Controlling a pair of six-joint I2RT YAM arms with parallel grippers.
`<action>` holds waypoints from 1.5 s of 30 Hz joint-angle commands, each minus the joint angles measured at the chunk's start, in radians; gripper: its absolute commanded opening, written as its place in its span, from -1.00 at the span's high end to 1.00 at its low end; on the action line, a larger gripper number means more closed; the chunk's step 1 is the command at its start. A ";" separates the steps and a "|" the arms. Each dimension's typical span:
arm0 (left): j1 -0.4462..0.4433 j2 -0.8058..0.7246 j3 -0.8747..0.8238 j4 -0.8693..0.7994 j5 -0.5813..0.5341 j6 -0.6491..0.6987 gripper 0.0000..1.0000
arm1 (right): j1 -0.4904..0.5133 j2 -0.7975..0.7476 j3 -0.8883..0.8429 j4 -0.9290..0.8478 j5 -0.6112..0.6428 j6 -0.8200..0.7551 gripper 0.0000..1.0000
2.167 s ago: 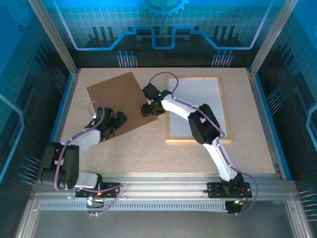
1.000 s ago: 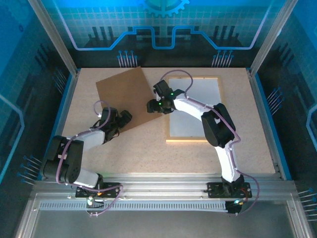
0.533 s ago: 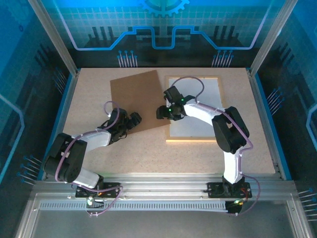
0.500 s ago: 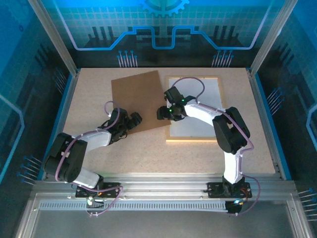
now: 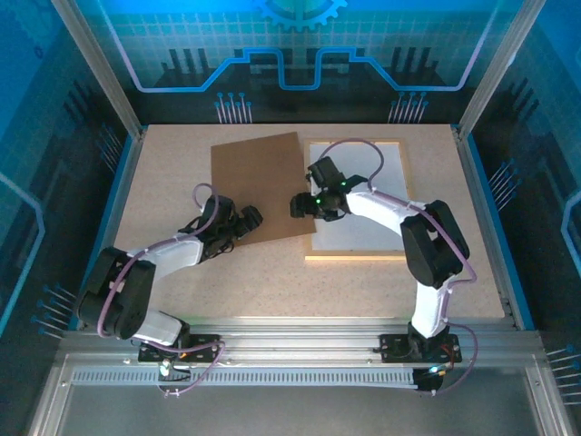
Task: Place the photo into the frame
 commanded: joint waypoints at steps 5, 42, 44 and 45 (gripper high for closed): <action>0.100 -0.093 0.107 -0.166 -0.045 0.161 -0.98 | -0.059 0.028 0.106 0.055 0.037 -0.038 -0.47; 0.163 0.164 0.091 0.000 0.038 0.152 -0.98 | -0.003 0.178 0.197 0.033 -0.063 0.018 -0.43; 0.163 0.168 0.094 -0.002 0.039 0.155 -0.98 | -0.006 0.159 0.188 0.036 -0.083 0.031 -0.43; 0.164 0.168 0.092 0.000 0.040 0.152 -0.98 | -0.008 0.146 0.180 0.043 -0.094 0.038 -0.43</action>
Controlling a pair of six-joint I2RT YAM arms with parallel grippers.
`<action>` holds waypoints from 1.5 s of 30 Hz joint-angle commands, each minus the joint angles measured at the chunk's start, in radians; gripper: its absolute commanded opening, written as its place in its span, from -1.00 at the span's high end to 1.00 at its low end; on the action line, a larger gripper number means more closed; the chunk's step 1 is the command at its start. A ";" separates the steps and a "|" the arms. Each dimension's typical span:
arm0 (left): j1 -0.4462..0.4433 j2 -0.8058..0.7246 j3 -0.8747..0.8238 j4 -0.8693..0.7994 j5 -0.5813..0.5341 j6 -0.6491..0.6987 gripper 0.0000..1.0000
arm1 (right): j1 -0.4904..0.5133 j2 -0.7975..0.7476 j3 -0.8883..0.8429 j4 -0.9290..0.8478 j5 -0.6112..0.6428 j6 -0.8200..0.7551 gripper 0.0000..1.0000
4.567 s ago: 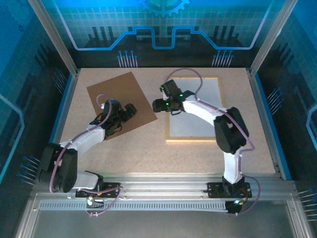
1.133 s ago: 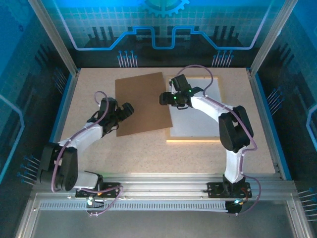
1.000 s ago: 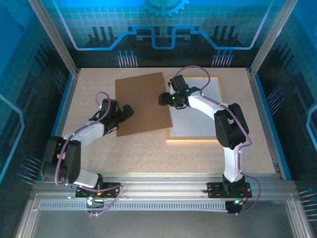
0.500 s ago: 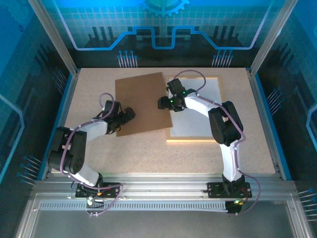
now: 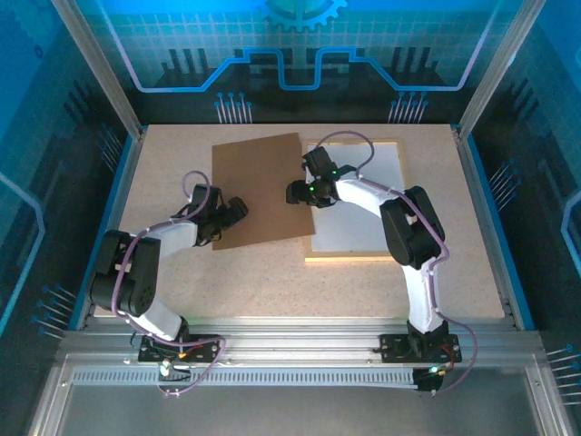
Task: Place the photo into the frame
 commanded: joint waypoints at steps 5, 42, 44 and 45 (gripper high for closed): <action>0.004 0.022 -0.012 0.015 0.041 0.006 -0.98 | 0.012 -0.131 -0.047 0.023 -0.120 0.051 -0.43; 0.004 0.015 -0.012 0.015 0.055 -0.003 -0.98 | 0.003 -0.137 -0.072 0.280 -0.350 0.128 -0.19; 0.004 0.014 -0.015 0.015 0.055 -0.003 -0.98 | 0.009 -0.128 -0.054 0.247 -0.331 0.116 -0.13; 0.004 0.013 -0.015 0.017 0.054 -0.005 -0.98 | 0.013 -0.128 -0.047 0.235 -0.320 0.112 -0.09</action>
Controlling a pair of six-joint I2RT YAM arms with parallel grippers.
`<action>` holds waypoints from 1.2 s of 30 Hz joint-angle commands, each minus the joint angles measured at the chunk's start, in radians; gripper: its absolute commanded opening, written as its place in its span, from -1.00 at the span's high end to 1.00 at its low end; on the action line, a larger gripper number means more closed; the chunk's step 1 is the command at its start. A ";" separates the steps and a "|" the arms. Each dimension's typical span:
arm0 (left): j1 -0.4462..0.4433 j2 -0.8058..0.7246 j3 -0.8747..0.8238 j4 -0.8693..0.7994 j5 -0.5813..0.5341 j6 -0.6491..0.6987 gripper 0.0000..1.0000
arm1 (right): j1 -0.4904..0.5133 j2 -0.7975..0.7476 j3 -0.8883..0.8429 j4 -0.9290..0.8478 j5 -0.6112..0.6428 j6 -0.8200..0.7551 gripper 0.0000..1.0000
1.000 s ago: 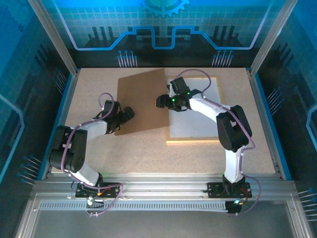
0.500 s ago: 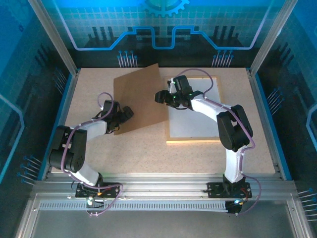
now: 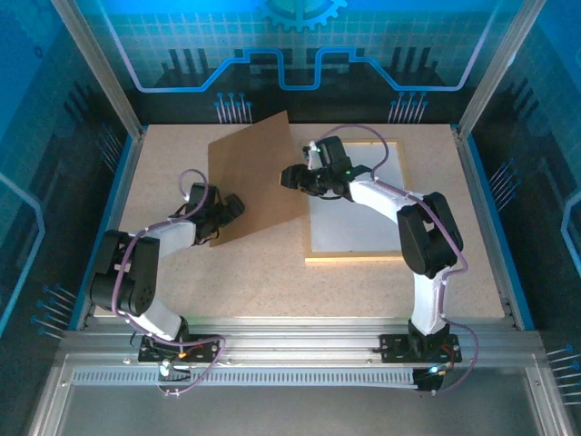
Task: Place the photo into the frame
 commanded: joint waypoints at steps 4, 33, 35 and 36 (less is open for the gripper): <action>-0.011 0.007 -0.019 -0.011 0.088 -0.006 -0.98 | 0.045 0.011 0.068 -0.068 0.005 -0.031 0.26; -0.010 -0.016 -0.044 0.011 0.093 -0.021 -0.98 | 0.063 0.086 0.170 -0.042 -0.090 0.016 0.78; -0.010 -0.029 -0.041 0.004 0.091 -0.019 -0.98 | 0.055 0.075 0.168 -0.038 -0.100 0.009 0.83; -0.011 -0.037 -0.039 -0.003 0.091 -0.016 -0.98 | 0.049 0.066 0.169 -0.039 -0.105 0.002 0.85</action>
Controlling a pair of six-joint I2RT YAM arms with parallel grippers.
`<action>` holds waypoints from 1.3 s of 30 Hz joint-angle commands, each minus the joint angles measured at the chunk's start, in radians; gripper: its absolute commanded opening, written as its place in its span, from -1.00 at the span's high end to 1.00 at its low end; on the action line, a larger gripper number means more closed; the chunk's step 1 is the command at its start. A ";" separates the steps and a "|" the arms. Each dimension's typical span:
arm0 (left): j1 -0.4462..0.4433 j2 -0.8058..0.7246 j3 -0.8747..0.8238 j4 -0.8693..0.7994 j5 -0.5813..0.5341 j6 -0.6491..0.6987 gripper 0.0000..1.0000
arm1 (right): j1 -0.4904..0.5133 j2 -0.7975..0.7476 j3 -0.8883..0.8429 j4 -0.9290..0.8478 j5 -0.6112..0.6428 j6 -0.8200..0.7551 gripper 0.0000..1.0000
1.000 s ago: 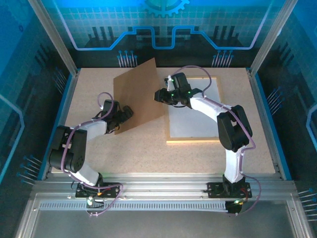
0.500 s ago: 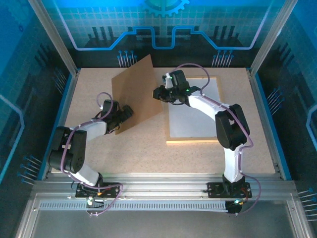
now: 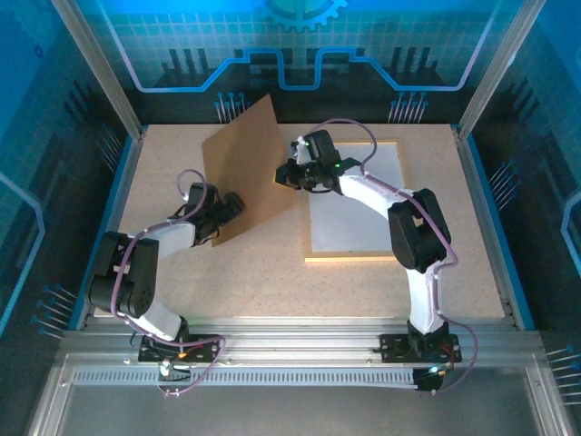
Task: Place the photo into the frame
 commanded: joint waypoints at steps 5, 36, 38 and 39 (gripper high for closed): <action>-0.012 -0.072 0.003 -0.084 0.083 0.031 -0.98 | -0.037 -0.092 -0.006 0.019 -0.100 -0.091 1.00; -0.427 0.402 0.684 -0.474 -0.037 0.238 -0.79 | -0.868 -0.696 -0.609 0.347 -0.270 0.084 1.00; -0.431 0.461 0.749 -0.503 -0.031 0.243 -0.73 | -0.888 -0.738 -0.613 0.300 -0.239 0.044 1.00; -0.436 0.489 0.780 -0.520 -0.037 0.247 -0.72 | -0.896 -0.758 -0.612 0.276 -0.223 0.024 1.00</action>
